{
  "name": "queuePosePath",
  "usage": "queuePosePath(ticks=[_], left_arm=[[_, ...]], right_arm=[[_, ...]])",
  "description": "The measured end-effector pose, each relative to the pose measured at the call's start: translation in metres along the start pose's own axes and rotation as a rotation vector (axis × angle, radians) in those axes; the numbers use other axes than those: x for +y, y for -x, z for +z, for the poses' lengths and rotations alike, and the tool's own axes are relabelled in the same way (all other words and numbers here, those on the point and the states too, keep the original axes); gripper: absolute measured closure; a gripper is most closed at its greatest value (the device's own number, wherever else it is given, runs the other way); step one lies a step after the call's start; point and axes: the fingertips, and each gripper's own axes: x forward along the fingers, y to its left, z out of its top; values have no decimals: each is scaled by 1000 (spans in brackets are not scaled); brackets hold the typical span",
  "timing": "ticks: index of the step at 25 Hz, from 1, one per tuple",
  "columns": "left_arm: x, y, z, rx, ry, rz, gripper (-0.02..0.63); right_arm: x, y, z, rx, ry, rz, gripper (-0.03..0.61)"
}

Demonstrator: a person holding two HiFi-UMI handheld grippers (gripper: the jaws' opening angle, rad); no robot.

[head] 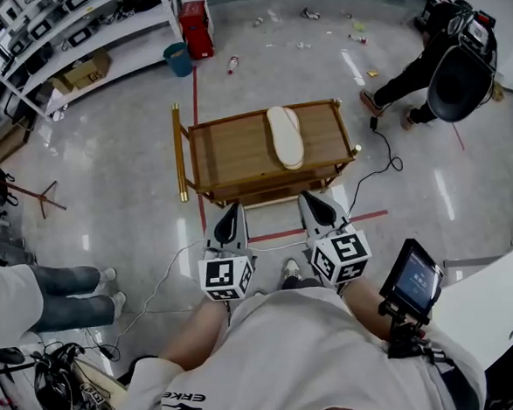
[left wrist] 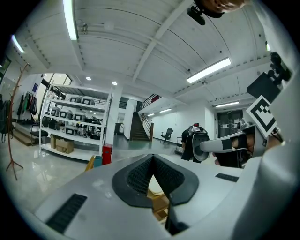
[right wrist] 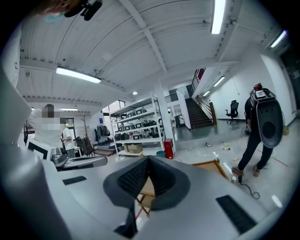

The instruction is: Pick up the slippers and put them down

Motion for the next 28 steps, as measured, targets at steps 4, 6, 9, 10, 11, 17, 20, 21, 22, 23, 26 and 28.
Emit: queuePosePath(ticks=[4,6,9,10,11,17,20,21,22,23,26,28], left_arm=[[3,28,-1,-9,-8,-33,611],[3,38,-1,-15,-10,-46,611],[3,45,-2,-21,-12,-64,611],[2,46,-2,-22,-12,-69,612],[1,47,-2,-23,-12,-73,611],[-5,44,-6,-11,-11,-92,611],[-6,42,-5,-9,-12,-98,612],[-6,42,-5,-10,-10,-99,611],[-6,42,-5,-11,-9,-100,611],[-6,42,-4,-12,-7,-101,611],[-6,41,-5,-14,-3,-103,611],[-6,40,-7,-13,-1,-104,611]], right_arm=[[29,15,-6,-14,12,-13,574],[41,21,-8,-20,20,-18,574],[49,27,-11,-29,21,-29,574],[50,29,-11,-31,20,-32,574],[51,30,-12,-33,19,-35,574],[47,35,-17,-36,2,-51,574],[47,35,-17,-33,3,-53,575],[48,35,-18,-32,5,-54,574],[47,36,-18,-31,6,-55,575],[47,36,-17,-32,7,-57,575],[47,37,-16,-34,10,-62,575],[45,36,-17,-33,12,-65,574]])
